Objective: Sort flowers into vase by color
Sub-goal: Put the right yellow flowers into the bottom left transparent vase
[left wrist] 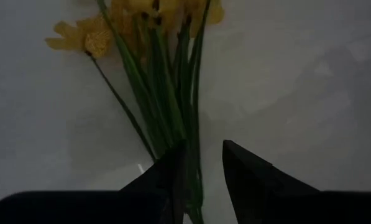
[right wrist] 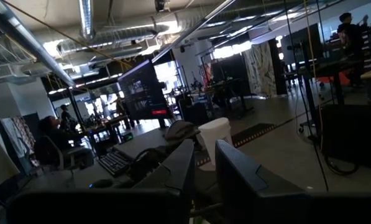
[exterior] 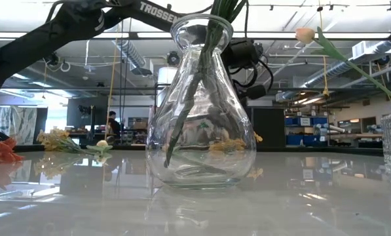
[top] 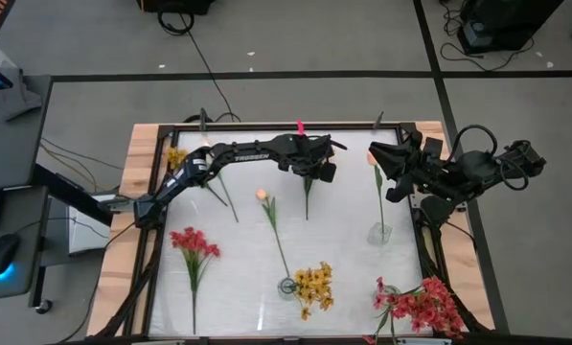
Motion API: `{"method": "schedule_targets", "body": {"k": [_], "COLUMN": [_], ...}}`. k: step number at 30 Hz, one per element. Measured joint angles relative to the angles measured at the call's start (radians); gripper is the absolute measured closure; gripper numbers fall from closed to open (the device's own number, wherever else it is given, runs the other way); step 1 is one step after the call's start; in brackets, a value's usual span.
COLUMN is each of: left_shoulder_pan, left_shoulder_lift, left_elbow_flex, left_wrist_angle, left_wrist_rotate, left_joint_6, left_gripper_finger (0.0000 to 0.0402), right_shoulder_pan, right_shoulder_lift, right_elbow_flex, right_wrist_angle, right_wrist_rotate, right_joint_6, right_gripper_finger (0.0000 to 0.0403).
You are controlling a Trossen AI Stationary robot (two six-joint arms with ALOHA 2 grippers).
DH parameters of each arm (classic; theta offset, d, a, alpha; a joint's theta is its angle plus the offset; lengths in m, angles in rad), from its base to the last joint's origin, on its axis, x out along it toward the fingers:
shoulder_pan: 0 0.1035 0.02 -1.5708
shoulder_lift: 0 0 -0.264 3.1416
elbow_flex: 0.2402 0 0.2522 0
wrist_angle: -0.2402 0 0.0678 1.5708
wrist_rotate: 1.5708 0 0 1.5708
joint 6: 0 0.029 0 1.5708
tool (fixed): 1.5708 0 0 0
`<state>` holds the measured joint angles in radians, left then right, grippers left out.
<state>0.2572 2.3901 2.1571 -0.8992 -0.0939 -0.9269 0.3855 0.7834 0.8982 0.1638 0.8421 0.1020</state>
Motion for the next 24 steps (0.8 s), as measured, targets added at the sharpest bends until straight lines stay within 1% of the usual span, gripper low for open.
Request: {"method": "schedule_targets", "body": {"k": [18, 21, 24], "left_shoulder_pan": [-0.008, -0.008, -0.008], "left_shoulder_lift": [0.0, 0.0, 0.0], "left_elbow_flex": [0.0, 0.0, 0.0], "left_wrist_angle": [0.003, -0.004, -0.014], "left_wrist_rotate": [-0.001, 0.0, 0.0], "left_joint_6": [0.054, 0.07, 0.07], "left_gripper_finger": [0.0294, 0.028, 0.0246], "right_shoulder_pan": [0.0, 0.0, 0.0], "right_shoulder_lift": [0.0, 0.0, 0.0], "right_elbow_flex": [0.0, 0.0, 0.0], "right_wrist_angle": [0.0, 0.0, 0.0], "right_wrist_rotate": [0.0, 0.0, 0.0], "right_joint_6": [0.0, 0.0, 0.0], "right_gripper_finger": [0.0328, 0.0328, 0.0328]}}
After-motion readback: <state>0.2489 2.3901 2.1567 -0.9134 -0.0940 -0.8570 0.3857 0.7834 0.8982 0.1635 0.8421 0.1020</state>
